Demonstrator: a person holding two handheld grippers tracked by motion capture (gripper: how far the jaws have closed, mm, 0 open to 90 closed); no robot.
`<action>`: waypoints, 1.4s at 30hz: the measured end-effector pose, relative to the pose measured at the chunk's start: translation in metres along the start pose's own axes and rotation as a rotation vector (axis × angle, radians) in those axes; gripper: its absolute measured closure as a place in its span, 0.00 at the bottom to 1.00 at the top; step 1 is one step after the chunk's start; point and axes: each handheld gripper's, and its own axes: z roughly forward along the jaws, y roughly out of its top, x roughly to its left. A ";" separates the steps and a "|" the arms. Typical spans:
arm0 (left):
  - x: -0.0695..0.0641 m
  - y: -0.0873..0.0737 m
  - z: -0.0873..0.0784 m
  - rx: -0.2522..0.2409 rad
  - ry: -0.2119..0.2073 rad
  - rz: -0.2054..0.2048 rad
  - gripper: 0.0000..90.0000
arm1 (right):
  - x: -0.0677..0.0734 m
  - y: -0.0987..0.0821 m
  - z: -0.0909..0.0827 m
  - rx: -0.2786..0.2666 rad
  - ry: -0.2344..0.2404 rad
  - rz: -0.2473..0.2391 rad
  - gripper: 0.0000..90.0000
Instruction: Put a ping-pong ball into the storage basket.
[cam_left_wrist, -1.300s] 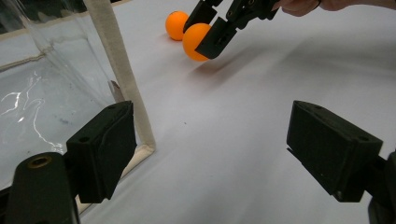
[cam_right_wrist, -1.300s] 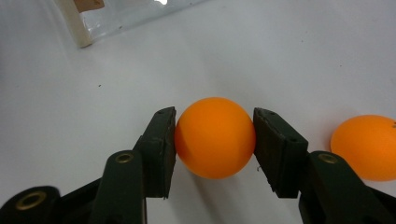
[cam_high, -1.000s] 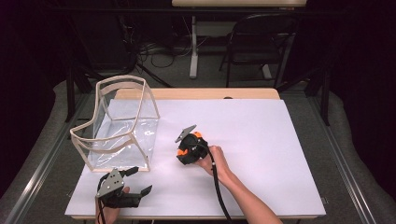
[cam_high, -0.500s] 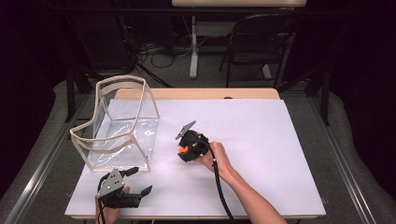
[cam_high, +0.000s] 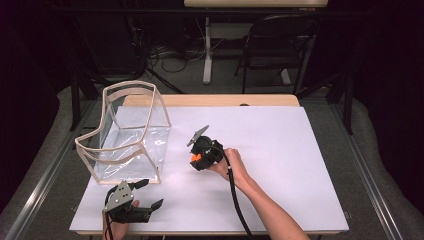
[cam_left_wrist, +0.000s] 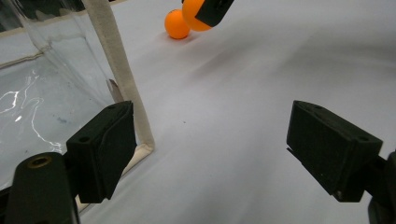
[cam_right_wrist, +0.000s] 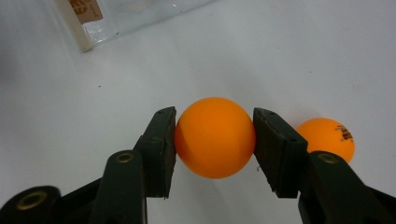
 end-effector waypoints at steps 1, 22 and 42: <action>0.000 0.000 0.000 0.000 -0.002 -0.004 0.18 | -0.001 0.001 -0.001 -0.002 0.000 -0.001 0.57; -0.001 0.001 0.001 -0.004 -0.006 0.001 0.18 | -0.015 0.017 -0.012 0.007 -0.011 -0.009 0.57; -0.002 0.000 0.002 -0.001 -0.020 -0.001 0.18 | -0.021 0.034 -0.017 0.021 -0.016 -0.020 0.57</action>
